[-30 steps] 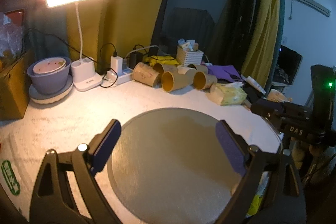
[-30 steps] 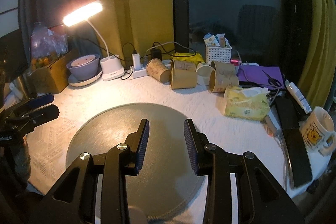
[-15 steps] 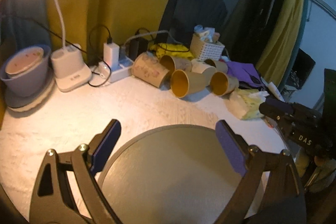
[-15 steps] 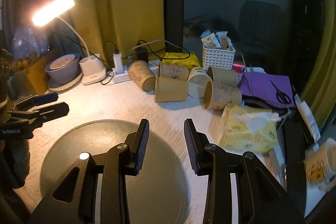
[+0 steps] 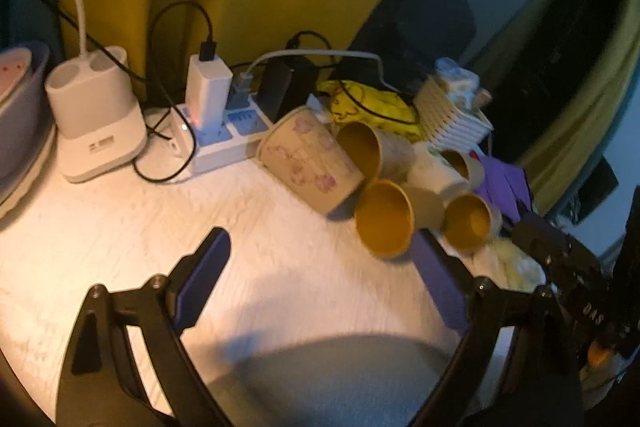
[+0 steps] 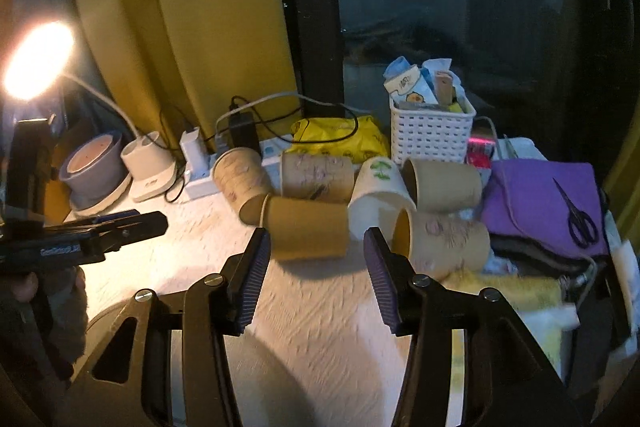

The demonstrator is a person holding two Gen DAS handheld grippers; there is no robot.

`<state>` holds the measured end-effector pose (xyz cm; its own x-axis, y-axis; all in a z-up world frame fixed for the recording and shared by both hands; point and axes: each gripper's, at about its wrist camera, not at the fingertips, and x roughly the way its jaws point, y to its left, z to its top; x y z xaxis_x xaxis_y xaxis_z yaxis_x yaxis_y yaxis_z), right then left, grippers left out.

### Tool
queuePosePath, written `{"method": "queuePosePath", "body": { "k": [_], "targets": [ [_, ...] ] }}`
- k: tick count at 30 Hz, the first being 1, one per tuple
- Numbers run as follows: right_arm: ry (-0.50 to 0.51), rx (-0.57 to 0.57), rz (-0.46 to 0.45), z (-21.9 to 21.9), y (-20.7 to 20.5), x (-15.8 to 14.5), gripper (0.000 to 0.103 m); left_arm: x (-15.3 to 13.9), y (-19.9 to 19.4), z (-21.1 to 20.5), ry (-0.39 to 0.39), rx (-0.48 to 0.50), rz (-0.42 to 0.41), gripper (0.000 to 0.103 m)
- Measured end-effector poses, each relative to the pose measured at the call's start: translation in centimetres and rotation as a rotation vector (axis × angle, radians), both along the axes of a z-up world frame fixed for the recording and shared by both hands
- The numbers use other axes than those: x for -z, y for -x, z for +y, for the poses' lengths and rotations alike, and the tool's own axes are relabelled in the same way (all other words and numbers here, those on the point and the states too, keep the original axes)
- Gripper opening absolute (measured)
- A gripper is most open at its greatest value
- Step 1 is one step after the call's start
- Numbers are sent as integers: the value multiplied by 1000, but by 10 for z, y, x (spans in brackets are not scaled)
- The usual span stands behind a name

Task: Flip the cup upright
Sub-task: 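Move the left tool toward the tipped-over floral paper cup, then close the left gripper around the floral paper cup's body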

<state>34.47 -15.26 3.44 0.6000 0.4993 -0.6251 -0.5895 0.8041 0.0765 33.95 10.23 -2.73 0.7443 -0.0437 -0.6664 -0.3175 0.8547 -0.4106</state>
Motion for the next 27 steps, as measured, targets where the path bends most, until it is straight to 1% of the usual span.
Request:
{"method": "queuePosePath", "body": {
  "k": [4, 9, 12, 14, 15, 17, 19, 22, 24, 25, 27],
  "targets": [
    [5, 6, 7, 9, -27, 2, 51, 9, -25, 9, 62, -43, 17, 92],
    [-15, 12, 16, 13, -53, 3, 51, 21, -54, 16, 115, -86, 38, 92],
    [-23, 4, 22, 15, -61, 4, 51, 29, -69, 19, 144, -97, 46, 92],
    [-23, -2, 29, 16, -64, 7, 51, 38, -78, 22, 165, -115, 67, 92],
    [-24, -6, 31, 16, -65, 8, 51, 45, -83, 23, 193, -119, 86, 92],
    [-23, -12, 37, 17, -66, 10, 51, 53, -91, 24, 225, -110, 106, 92],
    [-23, -15, 41, 18, -66, 12, 51, 59, -95, 24, 236, -106, 105, 92],
    [-23, -16, 50, 17, -67, 15, 51, 58, -96, 24, 227, -89, 74, 92],
    [-20, -14, 50, 17, -67, 15, 51, 58, -96, 23, 225, -79, 74, 78],
    [-19, -14, 51, 17, -66, 15, 51, 57, -97, 21, 231, -58, 69, 73],
    [-17, -14, 49, 17, -64, 14, 51, 54, -96, 18, 220, -52, 61, 70]
  ]
}}
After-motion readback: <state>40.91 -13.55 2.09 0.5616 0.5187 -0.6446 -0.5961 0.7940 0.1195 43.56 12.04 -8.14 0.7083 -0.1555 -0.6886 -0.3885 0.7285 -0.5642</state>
